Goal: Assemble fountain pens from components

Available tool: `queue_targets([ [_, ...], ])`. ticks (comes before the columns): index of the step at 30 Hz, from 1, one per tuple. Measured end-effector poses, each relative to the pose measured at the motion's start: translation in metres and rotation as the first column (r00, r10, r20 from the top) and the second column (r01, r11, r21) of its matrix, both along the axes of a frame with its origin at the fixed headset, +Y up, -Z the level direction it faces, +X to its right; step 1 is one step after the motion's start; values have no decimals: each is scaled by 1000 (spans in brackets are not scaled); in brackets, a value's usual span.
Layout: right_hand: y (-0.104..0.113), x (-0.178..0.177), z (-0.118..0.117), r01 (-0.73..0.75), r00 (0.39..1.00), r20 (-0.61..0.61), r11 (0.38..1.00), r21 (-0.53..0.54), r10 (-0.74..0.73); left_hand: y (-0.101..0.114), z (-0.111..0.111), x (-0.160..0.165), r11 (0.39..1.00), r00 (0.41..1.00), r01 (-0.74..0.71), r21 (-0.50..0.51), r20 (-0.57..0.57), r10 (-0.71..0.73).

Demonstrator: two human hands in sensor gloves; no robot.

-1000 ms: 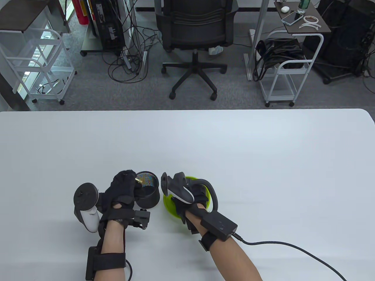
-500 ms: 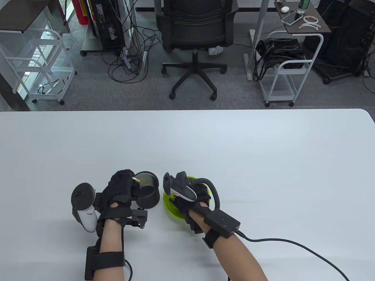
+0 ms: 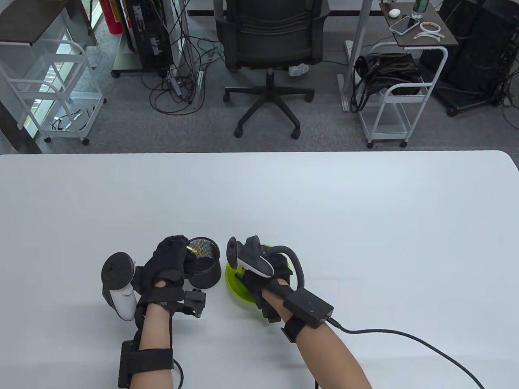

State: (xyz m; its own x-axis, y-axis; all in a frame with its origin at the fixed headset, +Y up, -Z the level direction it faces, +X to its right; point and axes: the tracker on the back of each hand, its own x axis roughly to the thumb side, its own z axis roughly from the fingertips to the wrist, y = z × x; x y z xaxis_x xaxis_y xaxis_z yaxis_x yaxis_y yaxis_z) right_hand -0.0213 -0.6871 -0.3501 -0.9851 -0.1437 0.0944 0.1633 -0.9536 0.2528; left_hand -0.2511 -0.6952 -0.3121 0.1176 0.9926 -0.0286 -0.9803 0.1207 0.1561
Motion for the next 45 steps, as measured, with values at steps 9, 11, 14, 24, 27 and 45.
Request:
queue_targets([
  [9,11,12,-5,178,983,44,983,38,-180,1,0,7,999,999,37,-6,16,-36],
  [11,18,16,-5,233,971,39,972,39,-234,2,0,11,998,998,58,-8,29,-58],
  [14,28,27,0,316,948,21,946,72,-318,3,2,14,992,993,115,-44,33,-113],
  [24,50,78,29,678,733,-39,727,103,-679,0,2,31,988,984,148,-51,106,-142],
  [27,46,95,37,795,605,-48,600,92,-795,-5,0,45,996,977,64,-64,208,-50],
  [45,3,145,44,996,-29,52,-24,88,-998,-32,-2,73,958,892,-252,-138,350,285],
])
